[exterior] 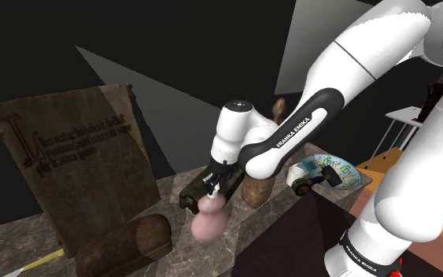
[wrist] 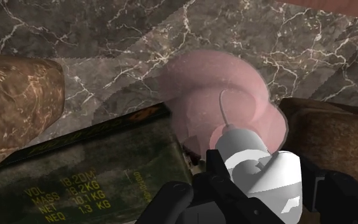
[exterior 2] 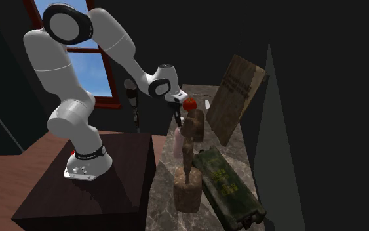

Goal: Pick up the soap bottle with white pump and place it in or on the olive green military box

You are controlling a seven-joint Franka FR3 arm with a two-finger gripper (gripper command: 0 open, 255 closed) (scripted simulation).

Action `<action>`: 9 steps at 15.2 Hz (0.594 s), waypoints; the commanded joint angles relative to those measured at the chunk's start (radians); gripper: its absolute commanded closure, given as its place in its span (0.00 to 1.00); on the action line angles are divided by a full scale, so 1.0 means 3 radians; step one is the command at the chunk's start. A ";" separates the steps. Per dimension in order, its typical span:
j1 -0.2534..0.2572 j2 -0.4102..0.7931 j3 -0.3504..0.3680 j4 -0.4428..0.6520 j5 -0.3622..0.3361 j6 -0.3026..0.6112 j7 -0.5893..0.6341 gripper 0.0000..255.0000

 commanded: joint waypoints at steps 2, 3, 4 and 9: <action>0.0026 -0.0160 0.0007 0.0010 0.0202 -0.0146 -0.0155 1.00; 0.0036 -0.0208 0.0004 0.0017 0.0255 -0.0195 -0.0196 1.00; 0.0047 -0.0254 0.0000 0.0025 0.0304 -0.0244 -0.0235 1.00; 0.0099 -0.0472 -0.0033 0.0079 0.0497 -0.0497 -0.0390 1.00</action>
